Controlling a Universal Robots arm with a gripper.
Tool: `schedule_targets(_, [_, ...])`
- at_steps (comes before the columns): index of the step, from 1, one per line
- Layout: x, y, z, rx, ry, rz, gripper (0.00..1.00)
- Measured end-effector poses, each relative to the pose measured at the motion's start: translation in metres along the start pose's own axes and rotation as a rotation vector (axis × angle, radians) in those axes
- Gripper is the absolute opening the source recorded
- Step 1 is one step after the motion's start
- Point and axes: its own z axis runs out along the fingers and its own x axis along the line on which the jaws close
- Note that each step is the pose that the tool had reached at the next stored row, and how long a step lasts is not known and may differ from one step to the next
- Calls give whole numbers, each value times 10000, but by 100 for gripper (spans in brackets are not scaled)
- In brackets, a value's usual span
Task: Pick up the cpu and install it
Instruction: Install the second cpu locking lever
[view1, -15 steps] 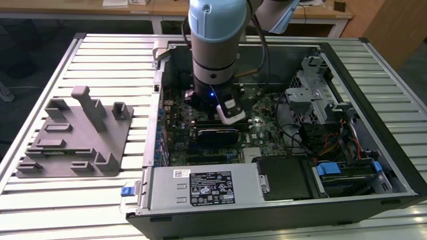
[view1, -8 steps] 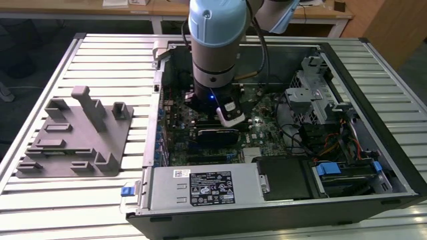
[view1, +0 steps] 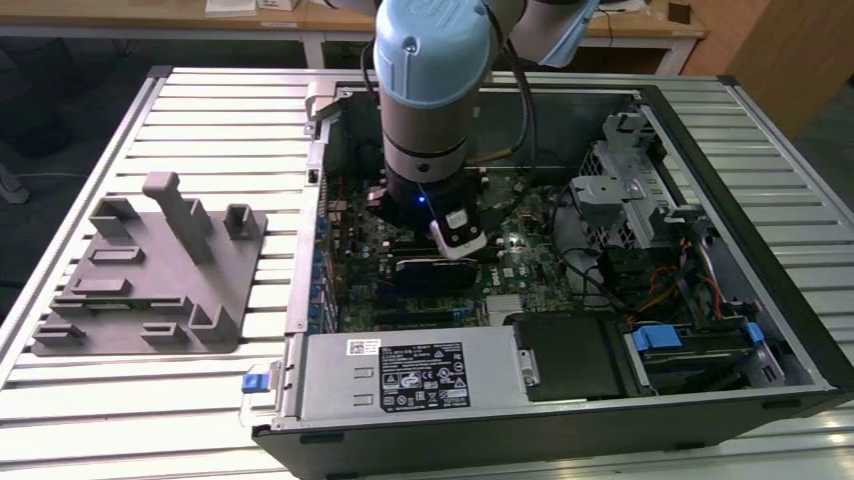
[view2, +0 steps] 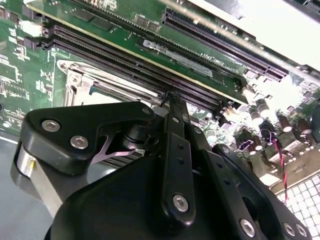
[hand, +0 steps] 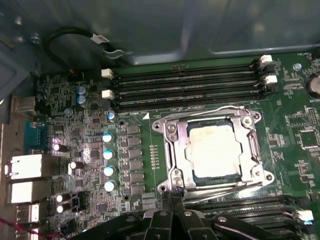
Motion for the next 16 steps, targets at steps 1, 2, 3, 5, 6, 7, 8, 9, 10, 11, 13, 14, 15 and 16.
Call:
schedule_targets(1, [3,-2,8,-49,5,1,11])
schedule_targets(2, [7,-4,16,-96,9,3,11])
schedule_targets(3, [12,-7,23,-143,15,4,11])
schedule_targets(5, [19,-11,35,-243,26,6,11])
schedule_targets(6, [22,-12,42,-300,30,7,11])
schedule_targets(7, [23,-13,46,-355,36,9,11])
schedule_targets(8, [23,-13,50,-405,39,10,11])
schedule_targets(9, [23,-13,49,-421,41,11,11])
schedule_targets(10, [23,-13,49,-422,42,11,11])
schedule_targets(11, [23,-14,48,-420,44,10,11])
schedule_targets(13, [23,-13,44,-419,44,11,11])
schedule_targets(14, [23,-10,30,-418,44,10,11])
schedule_targets(15, [23,-2,-1,-419,45,10,11])
schedule_targets(16, [23,8,-45,-418,45,11,11])
